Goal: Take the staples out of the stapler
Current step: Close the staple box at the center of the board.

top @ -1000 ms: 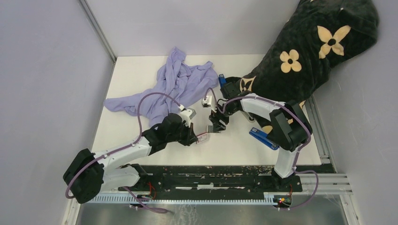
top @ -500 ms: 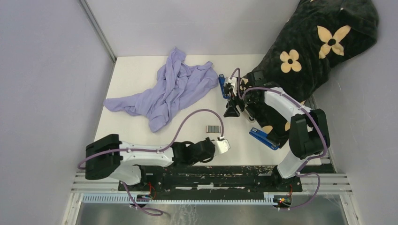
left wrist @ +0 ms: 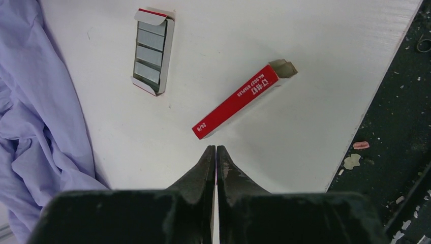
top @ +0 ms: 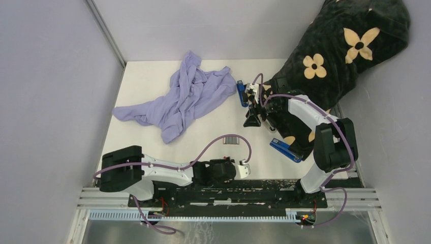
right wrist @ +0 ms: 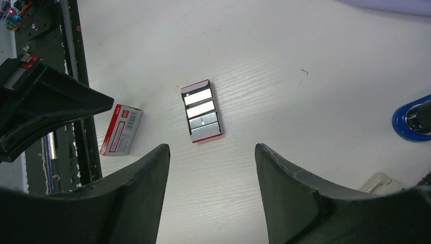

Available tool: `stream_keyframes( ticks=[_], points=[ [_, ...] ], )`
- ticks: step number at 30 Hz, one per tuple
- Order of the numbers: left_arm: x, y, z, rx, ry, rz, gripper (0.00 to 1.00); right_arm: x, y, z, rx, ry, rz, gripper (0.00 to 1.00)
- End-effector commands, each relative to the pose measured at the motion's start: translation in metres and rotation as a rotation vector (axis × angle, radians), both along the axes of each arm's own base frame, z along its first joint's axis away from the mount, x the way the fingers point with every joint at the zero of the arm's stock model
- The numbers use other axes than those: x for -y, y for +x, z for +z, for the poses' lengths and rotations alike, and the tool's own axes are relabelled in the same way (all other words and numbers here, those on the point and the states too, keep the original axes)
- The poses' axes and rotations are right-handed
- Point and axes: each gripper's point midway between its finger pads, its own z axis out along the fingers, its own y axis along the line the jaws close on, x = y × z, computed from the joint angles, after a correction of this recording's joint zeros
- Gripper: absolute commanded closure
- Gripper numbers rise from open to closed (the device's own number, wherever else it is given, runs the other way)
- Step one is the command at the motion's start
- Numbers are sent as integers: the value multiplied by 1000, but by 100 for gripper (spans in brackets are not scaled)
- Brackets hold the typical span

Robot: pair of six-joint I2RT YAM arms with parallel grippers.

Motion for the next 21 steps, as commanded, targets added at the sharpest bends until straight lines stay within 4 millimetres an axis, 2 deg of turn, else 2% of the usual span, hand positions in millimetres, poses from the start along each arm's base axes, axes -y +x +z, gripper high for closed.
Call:
stream_keyframes(
  ticks=[1,4,6,8,10,12,14,17,21],
  points=[
    [7,-8,8,-22,-49,-43,90,-4,-2,13,27,49,18,32],
    [6,-13,20,-53,-118,-25,87,-4,-3,13,29,50,22,32],
    [7,-14,37,-67,-217,9,79,-4,-3,12,26,51,24,32],
    [11,-14,63,-82,-357,51,66,-4,-4,12,24,54,26,32],
    [14,-11,90,-99,-511,106,47,-5,-5,11,21,58,30,32],
    [17,-5,111,-139,-637,155,36,-5,-5,11,18,60,32,32],
    [23,1,120,-231,-712,181,36,-5,-6,10,14,63,33,32],
    [33,11,121,-363,-757,219,40,-5,-6,11,15,63,33,32],
    [46,25,99,-420,-712,241,48,-6,-7,10,12,65,35,32]
  ],
)
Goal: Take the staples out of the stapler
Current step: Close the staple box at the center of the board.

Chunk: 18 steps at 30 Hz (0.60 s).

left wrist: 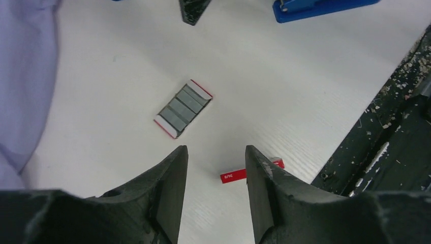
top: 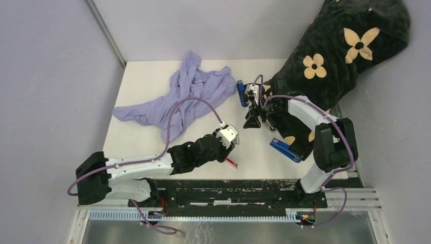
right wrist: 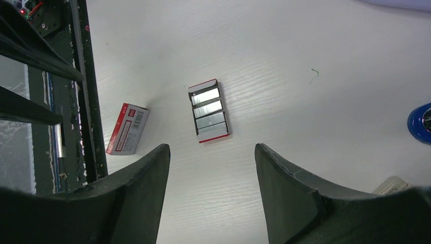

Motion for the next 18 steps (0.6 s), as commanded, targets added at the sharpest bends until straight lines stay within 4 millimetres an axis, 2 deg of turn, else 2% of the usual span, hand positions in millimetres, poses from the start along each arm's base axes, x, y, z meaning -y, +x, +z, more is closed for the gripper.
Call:
stream_keyframes(
  ticks=[1,5,10,18],
  points=[
    [32,1,-6,-154,-87,-33,50,-4,0,13,33,50,22,32],
    [42,13,-28,-214,-47,-24,58,-4,-2,12,29,51,24,32],
    [44,17,-57,-283,13,-23,66,-4,-3,11,27,51,27,33],
    [28,-10,-85,-401,62,-58,71,-4,-3,13,34,58,32,33]
  ],
)
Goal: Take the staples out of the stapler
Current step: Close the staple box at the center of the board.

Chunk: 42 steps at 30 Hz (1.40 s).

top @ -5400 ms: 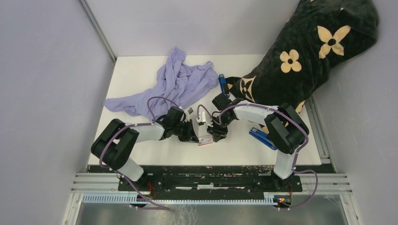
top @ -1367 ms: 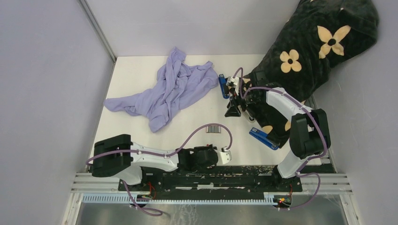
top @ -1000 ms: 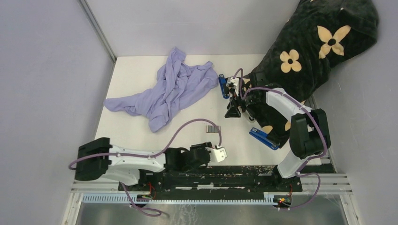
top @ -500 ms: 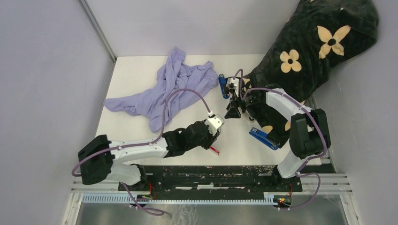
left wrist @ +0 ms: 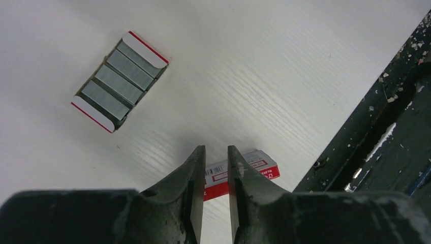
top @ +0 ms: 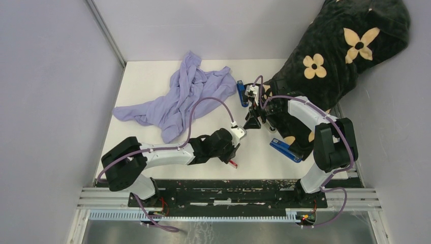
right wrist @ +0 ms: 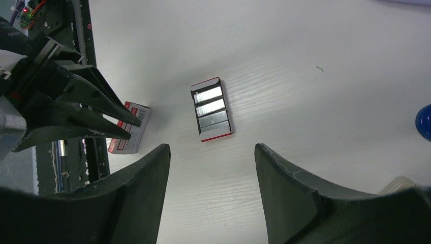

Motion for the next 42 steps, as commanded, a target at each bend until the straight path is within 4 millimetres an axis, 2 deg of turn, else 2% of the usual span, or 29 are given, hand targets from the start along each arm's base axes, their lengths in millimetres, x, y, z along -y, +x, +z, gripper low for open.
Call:
stream_keyframes(
  ticks=[1,7,13,16,20,23,26,28,30,34,38,42],
  points=[
    [-1,-17,0,-82,-48,-10,71,-5,-1,16,43,57,29,33],
    [-12,-29,5,-103,-91,-5,73,-5,-2,15,42,57,34,33],
    [-22,-36,2,-126,-82,7,73,-4,-7,17,55,57,67,33],
    [-25,-35,11,-106,-126,29,68,-5,-28,19,82,66,171,32],
    [-42,-28,21,-56,-169,125,60,-7,-75,10,180,56,433,33],
    [-58,-26,20,-67,-204,231,54,-7,-110,1,264,94,610,27],
    [-64,-31,13,-130,-260,300,53,-8,-126,-8,349,96,712,23],
    [-66,-35,10,-166,-285,323,56,-8,-134,-17,402,78,769,23],
    [-64,-39,9,-184,-305,307,65,-8,-142,-28,457,55,829,26],
    [-62,-49,5,-212,-324,256,80,-6,-165,-48,527,27,970,42],
    [-62,-56,1,-240,-344,248,84,-8,-179,-66,568,1,1083,61],
    [-70,-48,-2,-216,-327,309,84,-21,-181,-80,598,-68,1112,74]
  ],
)
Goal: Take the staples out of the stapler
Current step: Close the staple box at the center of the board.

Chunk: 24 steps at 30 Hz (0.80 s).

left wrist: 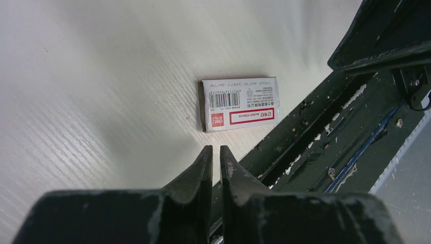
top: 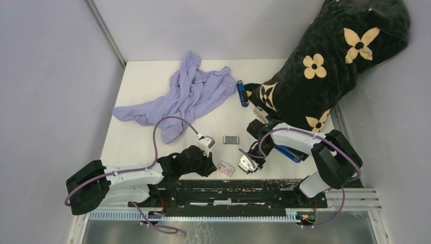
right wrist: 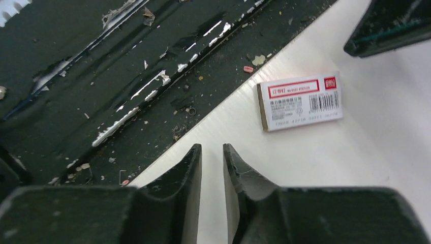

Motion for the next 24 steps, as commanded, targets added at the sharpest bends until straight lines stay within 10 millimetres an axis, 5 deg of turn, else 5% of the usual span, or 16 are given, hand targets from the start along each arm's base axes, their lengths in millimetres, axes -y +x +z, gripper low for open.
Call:
stream_keyframes(
  ticks=[1,5,14,24],
  points=[
    [4,14,18,29,-77,90,84,-19,10,-11,142,-6,50,77],
    [-5,19,26,66,-76,129,83,-32,8,-15,150,-35,54,87],
    [-23,24,41,121,-106,197,82,-49,11,-39,235,-109,59,91],
    [-27,24,38,121,-96,204,81,-75,62,-31,371,-105,-182,91]
  ],
)
